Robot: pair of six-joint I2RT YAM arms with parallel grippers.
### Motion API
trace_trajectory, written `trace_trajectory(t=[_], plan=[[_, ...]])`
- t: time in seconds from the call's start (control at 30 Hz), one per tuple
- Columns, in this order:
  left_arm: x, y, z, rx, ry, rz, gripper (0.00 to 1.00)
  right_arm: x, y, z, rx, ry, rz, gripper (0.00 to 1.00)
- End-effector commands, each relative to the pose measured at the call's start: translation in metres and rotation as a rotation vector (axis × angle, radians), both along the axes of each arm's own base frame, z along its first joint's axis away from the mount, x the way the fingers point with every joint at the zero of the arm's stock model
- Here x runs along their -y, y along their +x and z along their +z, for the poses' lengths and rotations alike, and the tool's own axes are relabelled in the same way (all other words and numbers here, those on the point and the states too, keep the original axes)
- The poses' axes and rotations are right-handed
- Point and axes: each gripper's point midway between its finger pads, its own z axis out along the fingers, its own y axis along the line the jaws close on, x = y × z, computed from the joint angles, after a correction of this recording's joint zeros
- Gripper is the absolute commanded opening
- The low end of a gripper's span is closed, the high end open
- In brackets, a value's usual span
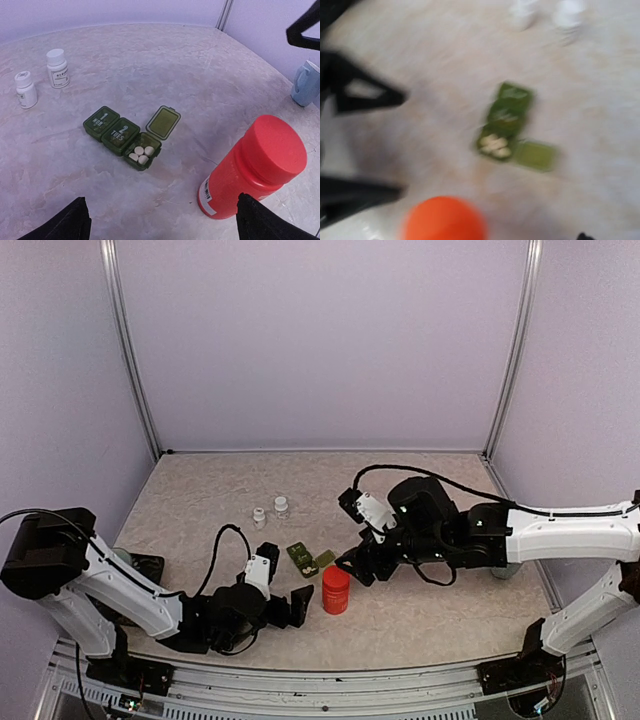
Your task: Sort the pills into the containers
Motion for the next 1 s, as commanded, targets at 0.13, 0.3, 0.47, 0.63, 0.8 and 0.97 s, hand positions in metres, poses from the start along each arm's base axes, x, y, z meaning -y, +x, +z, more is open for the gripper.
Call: trace_trajectory(t=[0.13, 0.3, 0.47, 0.63, 0.8, 0.97], plan=[[0.027, -0.003, 0.029, 0.06, -0.016, -0.068, 0.99, 0.037, 0.059, -0.009, 0.065, 0.022, -0.172, 0.82], [0.029, 0.001, 0.028, 0.056, 0.004, -0.044, 0.99, 0.033, 0.061, -0.036, 0.037, -0.032, -0.163, 0.82], [0.027, 0.004, 0.027, 0.049, 0.011, -0.021, 0.99, 0.035, 0.054, -0.046, 0.01, -0.025, -0.148, 0.82], [0.024, 0.006, 0.024, 0.044, 0.024, -0.002, 0.99, 0.034, 0.046, -0.05, -0.011, -0.018, -0.124, 0.82], [0.022, 0.007, 0.022, 0.041, 0.029, 0.008, 0.99, 0.03, 0.039, -0.054, -0.021, -0.022, -0.102, 0.82], [0.022, 0.01, 0.023, 0.043, 0.029, 0.009, 0.99, 0.027, 0.032, -0.057, -0.027, -0.032, -0.084, 0.82]])
